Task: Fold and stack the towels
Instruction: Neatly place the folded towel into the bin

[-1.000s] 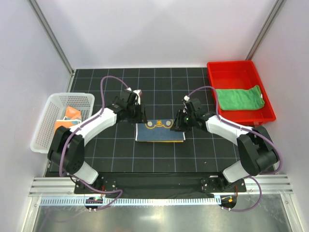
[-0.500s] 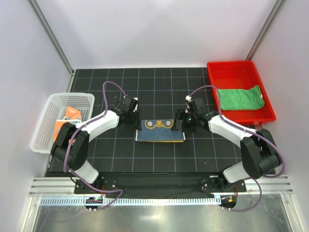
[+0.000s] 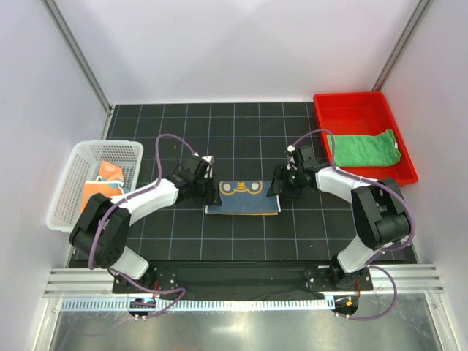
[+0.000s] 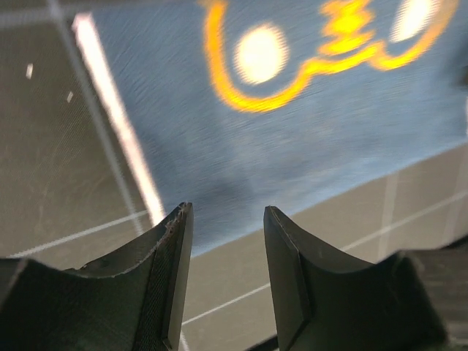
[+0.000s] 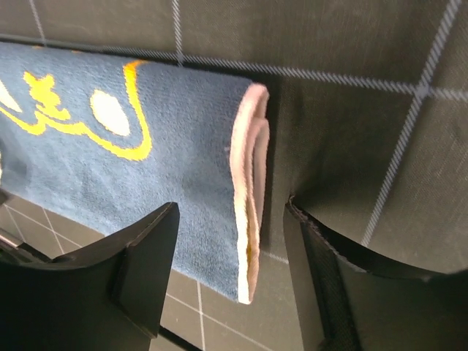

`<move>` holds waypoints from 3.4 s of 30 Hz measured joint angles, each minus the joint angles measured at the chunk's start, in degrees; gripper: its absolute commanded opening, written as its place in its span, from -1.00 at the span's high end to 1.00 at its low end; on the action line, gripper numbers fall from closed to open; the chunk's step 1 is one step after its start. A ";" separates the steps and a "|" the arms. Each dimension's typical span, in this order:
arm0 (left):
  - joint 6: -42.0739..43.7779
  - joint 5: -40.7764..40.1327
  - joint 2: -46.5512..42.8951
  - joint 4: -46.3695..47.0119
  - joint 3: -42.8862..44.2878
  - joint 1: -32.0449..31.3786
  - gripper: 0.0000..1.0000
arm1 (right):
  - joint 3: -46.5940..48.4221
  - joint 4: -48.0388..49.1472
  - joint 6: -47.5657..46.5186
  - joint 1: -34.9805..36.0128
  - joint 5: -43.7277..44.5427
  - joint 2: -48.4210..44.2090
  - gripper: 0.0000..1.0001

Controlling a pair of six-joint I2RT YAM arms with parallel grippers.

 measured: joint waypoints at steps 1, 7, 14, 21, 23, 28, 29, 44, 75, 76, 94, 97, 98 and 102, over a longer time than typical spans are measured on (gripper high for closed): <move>-0.15 -0.44 0.48 0.00 -0.74 0.00 0.06 | -0.11 0.61 -0.09 0.00 0.04 0.00 -0.28; -1.36 -1.62 3.98 0.72 -1.81 0.00 0.10 | -1.81 4.79 0.00 1.09 -1.44 0.26 -0.11; -1.77 -2.08 3.98 1.05 -1.99 0.00 0.11 | -4.11 8.96 1.11 2.40 -2.56 0.13 0.13; -2.25 -2.19 3.93 2.03 -2.56 0.00 0.12 | -6.93 11.72 2.91 2.56 -3.08 -0.33 0.90; -2.67 -2.27 3.87 2.21 -2.69 0.00 0.12 | -7.10 11.67 3.30 2.67 -2.99 -0.70 0.98; -3.26 -2.40 3.43 2.67 -3.10 0.00 0.12 | -6.93 8.35 3.19 3.98 -0.44 -4.46 0.98; -3.30 -2.40 3.39 2.67 -3.10 0.00 0.11 | -6.67 7.28 2.97 4.33 0.33 -5.16 0.98; 4.83 -10.88 -13.20 -13.35 15.72 1.53 -0.10 | 9.60 -14.32 -6.62 5.29 16.41 -3.82 0.98; 12.50 -17.11 -13.64 -19.08 15.76 5.35 -0.13 | 56.08 -44.39 -29.70 -28.74 22.64 15.91 0.98; 12.52 -17.07 -13.40 -19.08 15.76 5.35 -0.13 | 56.92 -44.44 -30.01 -29.33 22.91 16.48 0.98; 13.73 -17.09 -9.29 -19.12 15.76 5.35 -0.14 | 67.63 -45.27 -37.16 -35.65 27.43 24.11 0.98; 13.73 -17.09 -9.16 -19.10 15.76 5.35 -0.14 | 68.70 -45.24 -37.97 -36.48 28.04 25.62 0.98; 13.73 -17.09 -9.16 -19.10 15.76 5.35 -0.14 | 69.33 -45.27 -38.12 -36.72 28.11 26.23 0.98; 13.73 -17.09 -9.16 -19.10 15.76 5.35 -0.14 | 71.95 -44.81 -39.26 -37.09 28.35 28.41 0.98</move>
